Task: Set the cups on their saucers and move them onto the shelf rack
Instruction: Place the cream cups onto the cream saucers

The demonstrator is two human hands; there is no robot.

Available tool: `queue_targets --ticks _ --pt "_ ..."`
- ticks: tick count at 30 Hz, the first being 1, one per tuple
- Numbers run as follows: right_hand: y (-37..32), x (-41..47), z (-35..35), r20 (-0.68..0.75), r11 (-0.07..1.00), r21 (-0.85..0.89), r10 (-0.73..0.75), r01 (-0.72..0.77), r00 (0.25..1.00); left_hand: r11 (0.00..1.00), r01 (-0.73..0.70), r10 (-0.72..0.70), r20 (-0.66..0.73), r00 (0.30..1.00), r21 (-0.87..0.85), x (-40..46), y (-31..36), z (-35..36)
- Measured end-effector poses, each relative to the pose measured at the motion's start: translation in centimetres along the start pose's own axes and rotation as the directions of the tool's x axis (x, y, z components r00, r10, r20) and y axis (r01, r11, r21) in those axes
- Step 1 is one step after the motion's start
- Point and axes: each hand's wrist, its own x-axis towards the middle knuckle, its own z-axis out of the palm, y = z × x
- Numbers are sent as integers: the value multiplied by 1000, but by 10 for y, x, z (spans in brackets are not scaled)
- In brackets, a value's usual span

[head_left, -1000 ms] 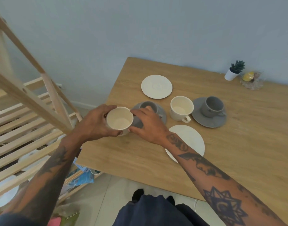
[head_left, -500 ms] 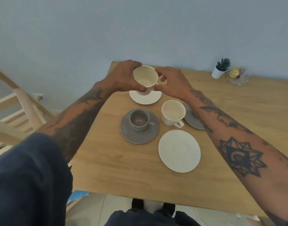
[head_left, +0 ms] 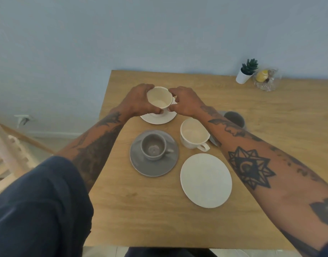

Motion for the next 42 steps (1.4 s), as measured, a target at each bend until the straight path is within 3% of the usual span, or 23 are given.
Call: queue_targets --ticks 12,15,17,19,22,28,33,42 --pt "0 1 -5 31 999 49 -3 2 999 994 12 1 122 993 -108 1 -20 -12" --pt "6 -19 -19 43 998 58 14 -16 999 991 27 -28 -8 1000 -132 -18 -17 -17" --pt "18 -43 -32 23 997 59 39 -40 999 987 -67 46 -145 988 -146 -34 -12 -15" --pt "34 -72 -40 -12 995 82 60 -59 998 976 -173 148 -184 972 -133 -52 -1 -9" --pt "52 -111 -41 -38 989 118 96 -91 995 970 -233 233 -12 972 -75 -66 22 8" --pt "68 -145 -17 -5 959 258 122 -116 993 958 -253 195 345 918 132 -58 55 43" --pt "78 -150 -7 6 919 384 97 -92 995 971 -233 195 384 902 54 -55 60 52" --pt "83 -157 -2 7 835 539 128 -112 992 978 -209 203 319 926 -15 -64 70 56"
